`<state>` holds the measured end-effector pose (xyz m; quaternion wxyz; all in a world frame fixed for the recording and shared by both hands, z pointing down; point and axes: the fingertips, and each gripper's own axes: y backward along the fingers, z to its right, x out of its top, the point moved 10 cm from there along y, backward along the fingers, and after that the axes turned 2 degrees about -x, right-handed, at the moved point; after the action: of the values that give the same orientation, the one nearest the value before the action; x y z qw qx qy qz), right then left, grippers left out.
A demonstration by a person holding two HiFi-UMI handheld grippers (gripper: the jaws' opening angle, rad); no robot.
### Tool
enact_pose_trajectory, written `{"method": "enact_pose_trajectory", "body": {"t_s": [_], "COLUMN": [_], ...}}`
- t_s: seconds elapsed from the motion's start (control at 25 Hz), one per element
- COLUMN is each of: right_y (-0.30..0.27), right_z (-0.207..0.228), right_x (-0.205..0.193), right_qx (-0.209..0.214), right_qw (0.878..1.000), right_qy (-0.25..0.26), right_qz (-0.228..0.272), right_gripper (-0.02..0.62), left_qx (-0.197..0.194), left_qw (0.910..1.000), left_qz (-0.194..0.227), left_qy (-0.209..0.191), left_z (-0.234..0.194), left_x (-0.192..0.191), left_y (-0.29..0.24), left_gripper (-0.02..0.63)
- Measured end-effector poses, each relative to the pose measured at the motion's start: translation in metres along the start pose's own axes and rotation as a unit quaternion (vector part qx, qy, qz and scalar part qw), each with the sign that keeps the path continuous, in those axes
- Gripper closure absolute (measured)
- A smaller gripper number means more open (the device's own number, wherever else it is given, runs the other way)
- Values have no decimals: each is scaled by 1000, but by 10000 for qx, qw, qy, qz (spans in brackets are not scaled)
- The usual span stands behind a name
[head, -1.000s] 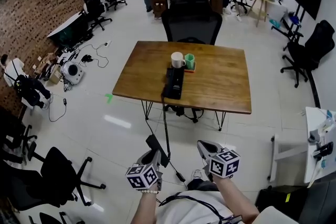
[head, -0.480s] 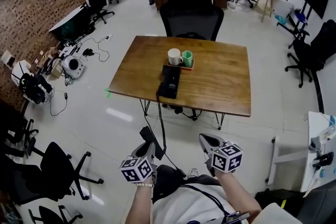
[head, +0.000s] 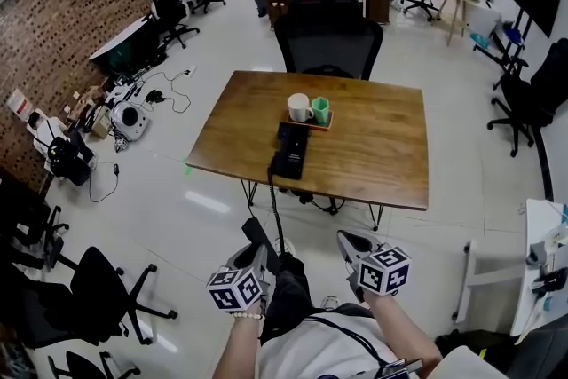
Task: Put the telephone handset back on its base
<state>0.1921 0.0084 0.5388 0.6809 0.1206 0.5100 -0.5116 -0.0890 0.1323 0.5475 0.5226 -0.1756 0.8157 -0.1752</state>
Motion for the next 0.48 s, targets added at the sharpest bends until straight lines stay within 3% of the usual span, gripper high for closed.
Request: {"method": "enact_pose_trajectory", "body": {"t_s": [0.48], "right_y": [-44], "right_z": [23], "right_x": [36], "right_qx": [-280], "right_qw": [9996], "right_qy": [6], "right_qz": [-33], "right_gripper": [595], "left_qx": [-267], "left_qw": [9996], "left_qz": [-132], "left_qy": [1], "left_z": [-27], "left_x": [46], "left_y": [-65], "left_gripper": [537]}}
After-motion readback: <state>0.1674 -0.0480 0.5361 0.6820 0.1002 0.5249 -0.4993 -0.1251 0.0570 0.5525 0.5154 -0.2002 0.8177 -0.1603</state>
